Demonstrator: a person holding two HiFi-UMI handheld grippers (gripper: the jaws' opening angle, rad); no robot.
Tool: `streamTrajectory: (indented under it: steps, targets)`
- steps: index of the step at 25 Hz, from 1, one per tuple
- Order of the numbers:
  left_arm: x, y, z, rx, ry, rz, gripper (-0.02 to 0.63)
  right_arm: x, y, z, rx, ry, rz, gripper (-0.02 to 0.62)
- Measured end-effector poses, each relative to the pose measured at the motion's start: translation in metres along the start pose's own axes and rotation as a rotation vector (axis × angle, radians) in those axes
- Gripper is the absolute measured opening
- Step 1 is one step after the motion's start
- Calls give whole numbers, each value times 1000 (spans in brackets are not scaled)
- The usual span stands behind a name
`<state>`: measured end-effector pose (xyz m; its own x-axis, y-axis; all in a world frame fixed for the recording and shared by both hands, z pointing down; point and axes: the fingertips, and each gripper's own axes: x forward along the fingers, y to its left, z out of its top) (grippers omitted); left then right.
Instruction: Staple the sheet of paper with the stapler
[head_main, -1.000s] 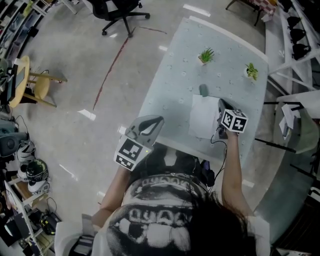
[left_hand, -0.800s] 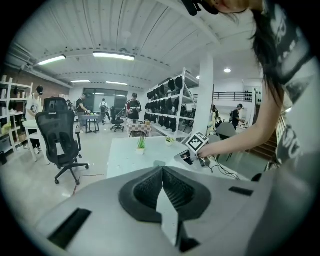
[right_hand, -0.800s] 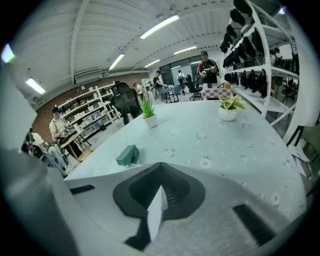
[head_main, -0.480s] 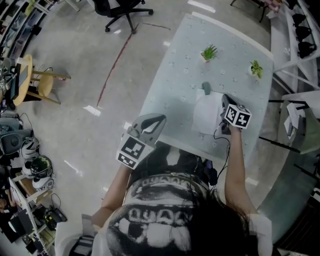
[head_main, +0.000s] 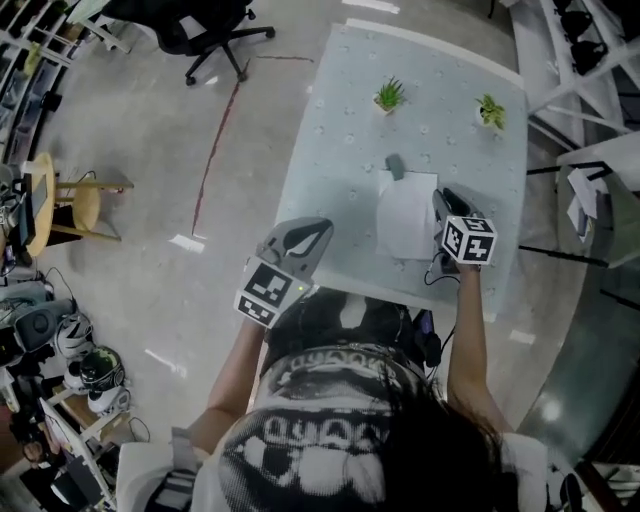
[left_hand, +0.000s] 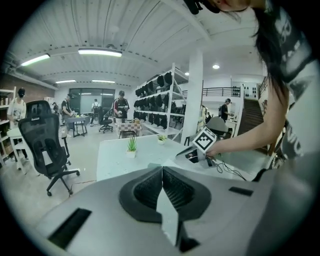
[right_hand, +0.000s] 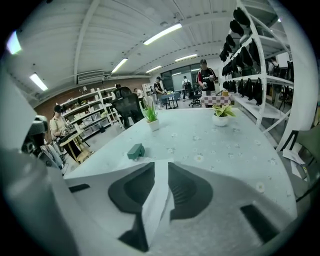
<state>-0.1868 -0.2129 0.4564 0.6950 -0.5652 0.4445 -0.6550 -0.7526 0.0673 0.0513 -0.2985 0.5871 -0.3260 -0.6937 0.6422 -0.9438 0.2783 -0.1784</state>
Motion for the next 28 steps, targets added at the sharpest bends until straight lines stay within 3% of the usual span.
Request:
streamTrajectory:
  steps: [11,19,28]
  targets:
    - [93,-1,22,224,77,-197,4,-65,62,-44,64,-39,55,38]
    - [170,0,9,440,252,-311,4,-81,84,-65,102,-54,86,6]
    - [229,-12,-27,673,512,-444,3,-83,77,-83,149,-49,109,6]
